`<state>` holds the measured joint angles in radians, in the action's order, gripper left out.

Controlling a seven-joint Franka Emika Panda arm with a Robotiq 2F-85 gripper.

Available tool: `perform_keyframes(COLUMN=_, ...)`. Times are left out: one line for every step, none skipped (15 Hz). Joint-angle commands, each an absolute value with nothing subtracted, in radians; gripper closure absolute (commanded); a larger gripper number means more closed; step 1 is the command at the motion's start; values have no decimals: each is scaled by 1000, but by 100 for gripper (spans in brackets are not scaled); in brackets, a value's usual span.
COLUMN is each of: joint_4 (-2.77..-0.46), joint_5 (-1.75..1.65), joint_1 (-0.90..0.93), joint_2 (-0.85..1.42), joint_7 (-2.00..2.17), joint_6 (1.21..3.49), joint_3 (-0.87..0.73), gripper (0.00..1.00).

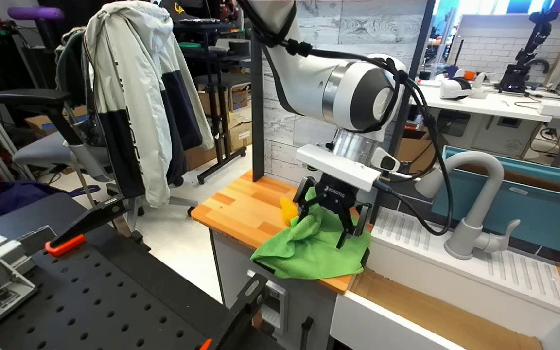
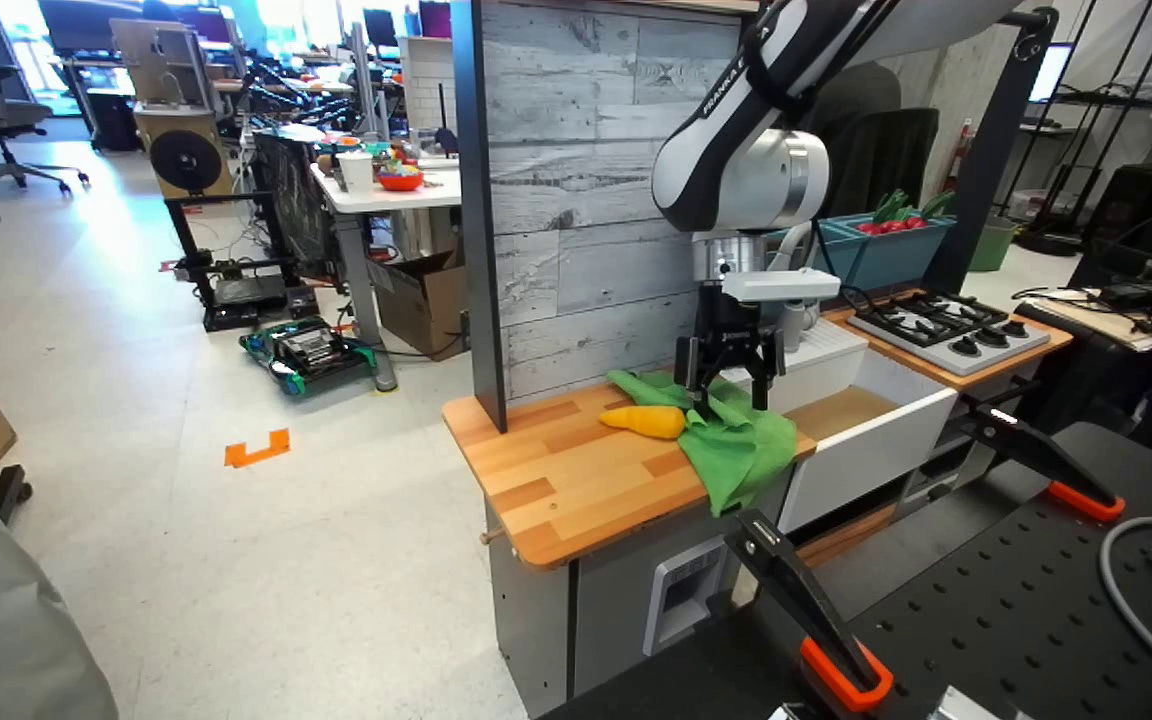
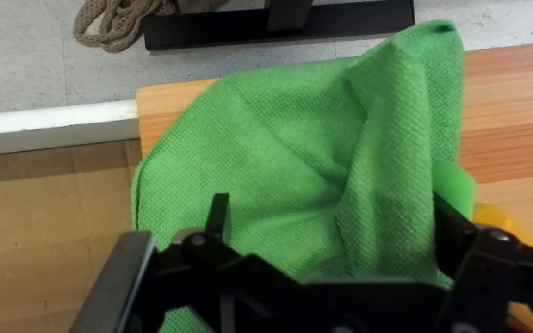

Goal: Fold the green cloth

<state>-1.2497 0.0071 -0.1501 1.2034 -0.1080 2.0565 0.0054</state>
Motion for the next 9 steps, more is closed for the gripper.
perform_keyframes(joint_4=-1242, joint_5=9, joint_1=-145, joint_2=1176, joint_7=-109, joint_6=2075, joint_3=-9, gripper=0)
perform_keyframes(joint_4=-1256, joint_5=9, joint_1=-144, joint_2=1165, joint_7=-111, joint_6=2086, joint_3=-8, gripper=0)
perform_keyframes(joint_4=-1273, joint_5=9, joint_1=-142, joint_2=1150, joint_7=-111, joint_6=2101, joint_3=-6, gripper=0)
perform_keyframes(joint_4=-1285, joint_5=9, joint_1=-140, joint_2=1137, joint_7=-112, joint_6=2112, joint_3=-5, gripper=0)
perform_keyframes(joint_4=-1304, joint_5=10, joint_1=-138, joint_2=1119, joint_7=-112, joint_6=2130, joint_3=-4, gripper=0)
perform_keyframes(joint_4=-1322, joint_5=11, joint_1=-135, joint_2=1101, joint_7=-113, joint_6=2150, joint_3=-2, gripper=0)
perform_keyframes(joint_4=-1344, joint_5=13, joint_1=-134, joint_2=1079, joint_7=-115, joint_6=2174, joint_3=0, gripper=0)
perform_keyframes(joint_4=-1372, joint_5=15, joint_1=-133, joint_2=1054, joint_7=-117, joint_6=2204, joint_3=3, gripper=0)
perform_keyframes(joint_4=-1398, joint_5=16, joint_1=-132, joint_2=1029, joint_7=-118, joint_6=2234, joint_3=4, gripper=0)
